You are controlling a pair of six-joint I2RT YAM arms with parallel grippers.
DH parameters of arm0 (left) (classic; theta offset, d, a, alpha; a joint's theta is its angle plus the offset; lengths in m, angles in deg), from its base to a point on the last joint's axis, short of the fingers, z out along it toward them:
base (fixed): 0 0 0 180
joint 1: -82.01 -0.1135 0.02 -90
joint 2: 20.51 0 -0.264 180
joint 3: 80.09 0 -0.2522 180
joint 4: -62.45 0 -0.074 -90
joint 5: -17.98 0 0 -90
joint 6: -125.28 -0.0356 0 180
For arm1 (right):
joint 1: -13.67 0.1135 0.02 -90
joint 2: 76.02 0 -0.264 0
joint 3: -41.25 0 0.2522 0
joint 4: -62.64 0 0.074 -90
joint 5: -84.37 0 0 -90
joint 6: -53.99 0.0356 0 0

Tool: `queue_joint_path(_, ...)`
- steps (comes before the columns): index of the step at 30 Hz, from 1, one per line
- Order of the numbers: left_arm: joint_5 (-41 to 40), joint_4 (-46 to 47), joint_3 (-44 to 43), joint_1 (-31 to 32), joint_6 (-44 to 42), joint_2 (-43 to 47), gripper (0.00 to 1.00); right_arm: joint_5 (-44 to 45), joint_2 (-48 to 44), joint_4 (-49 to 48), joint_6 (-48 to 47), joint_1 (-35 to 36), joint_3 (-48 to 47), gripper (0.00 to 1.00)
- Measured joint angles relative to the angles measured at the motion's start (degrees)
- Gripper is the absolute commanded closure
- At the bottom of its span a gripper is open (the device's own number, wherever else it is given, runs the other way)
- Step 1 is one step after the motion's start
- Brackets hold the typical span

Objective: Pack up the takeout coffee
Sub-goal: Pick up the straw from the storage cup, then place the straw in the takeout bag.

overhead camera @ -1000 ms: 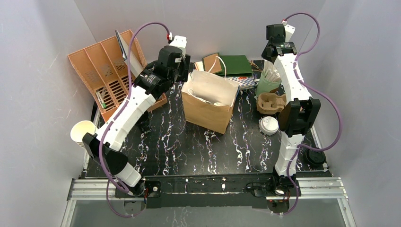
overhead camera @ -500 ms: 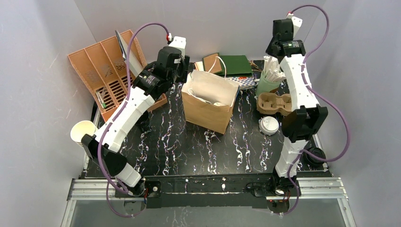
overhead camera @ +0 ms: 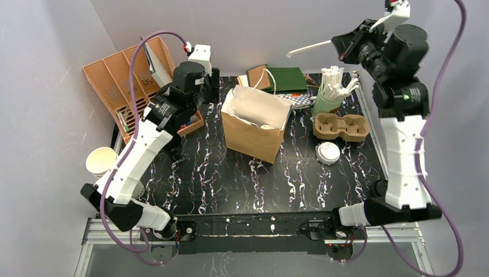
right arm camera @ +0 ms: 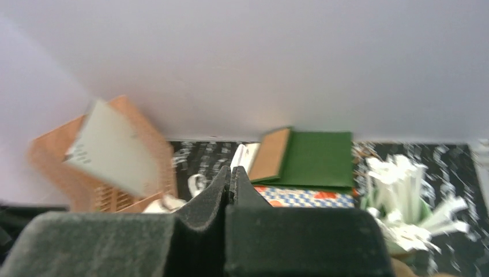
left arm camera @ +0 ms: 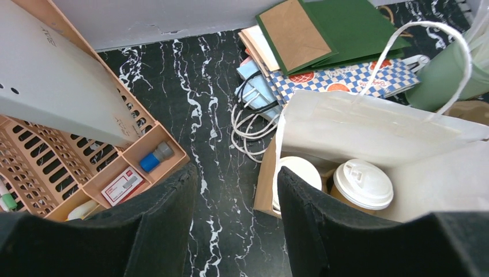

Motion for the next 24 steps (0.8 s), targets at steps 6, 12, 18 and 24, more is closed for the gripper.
queue_joint_path(6,0.70,-0.11,1.14,0.00,1.92,2.99,0.50,-14.40,-6.67,-3.10,2.86,0.00,0.39,0.99)
queue_joint_path(12,1.16,0.00,1.22,0.00,3.13,4.02,0.50,-26.69,-8.09,-2.93,7.93,0.00,1.38,0.99)
queue_joint_path(18,2.47,0.02,1.46,0.00,6.05,4.24,0.49,-28.55,-13.75,-2.95,9.14,0.00,13.60,0.99)
queue_joint_path(24,3.26,0.07,2.23,0.00,7.82,4.37,0.48,-29.11,-15.87,-6.71,10.40,0.00,24.35,0.99)
